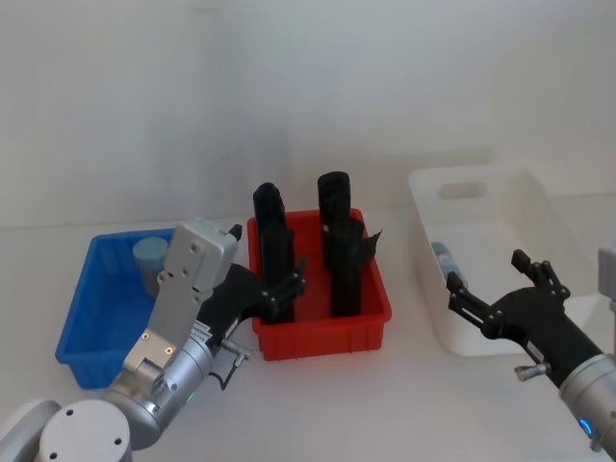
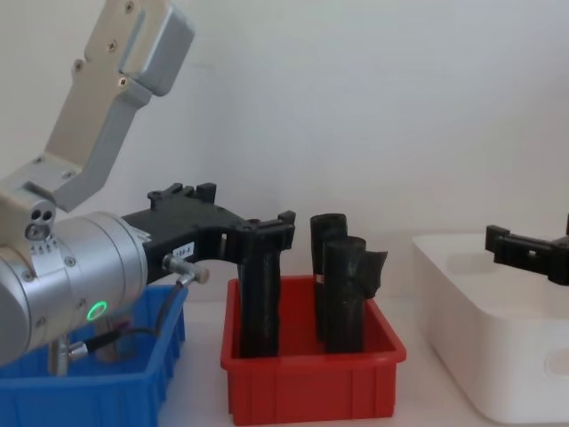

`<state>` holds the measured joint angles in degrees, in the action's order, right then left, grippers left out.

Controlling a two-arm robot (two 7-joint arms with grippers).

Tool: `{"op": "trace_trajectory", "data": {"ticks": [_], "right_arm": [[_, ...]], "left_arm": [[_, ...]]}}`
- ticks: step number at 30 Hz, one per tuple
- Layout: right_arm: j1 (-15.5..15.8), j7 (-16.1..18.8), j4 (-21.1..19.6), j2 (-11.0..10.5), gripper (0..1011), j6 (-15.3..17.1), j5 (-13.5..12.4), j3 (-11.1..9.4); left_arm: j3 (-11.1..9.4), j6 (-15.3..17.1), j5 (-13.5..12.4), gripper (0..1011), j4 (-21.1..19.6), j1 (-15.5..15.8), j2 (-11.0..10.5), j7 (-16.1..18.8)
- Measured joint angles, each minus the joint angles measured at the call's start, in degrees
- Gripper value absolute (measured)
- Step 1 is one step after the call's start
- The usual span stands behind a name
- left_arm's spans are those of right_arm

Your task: Pick the cotton swabs from the blue box and place them into the white box.

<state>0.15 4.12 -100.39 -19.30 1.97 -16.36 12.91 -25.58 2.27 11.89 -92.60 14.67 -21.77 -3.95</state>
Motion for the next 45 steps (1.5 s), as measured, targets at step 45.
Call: {"op": "trace_trajectory", "data": {"ticks": [45], "right_arm": [[0.7, -0.3, -0.8, 0.0, 1002, 0.0, -0.1, 0.0]], "left_arm": [[-0.4, -1.5, -0.4, 1004, -0.6, -1.1, -0.1, 3.3]]}}
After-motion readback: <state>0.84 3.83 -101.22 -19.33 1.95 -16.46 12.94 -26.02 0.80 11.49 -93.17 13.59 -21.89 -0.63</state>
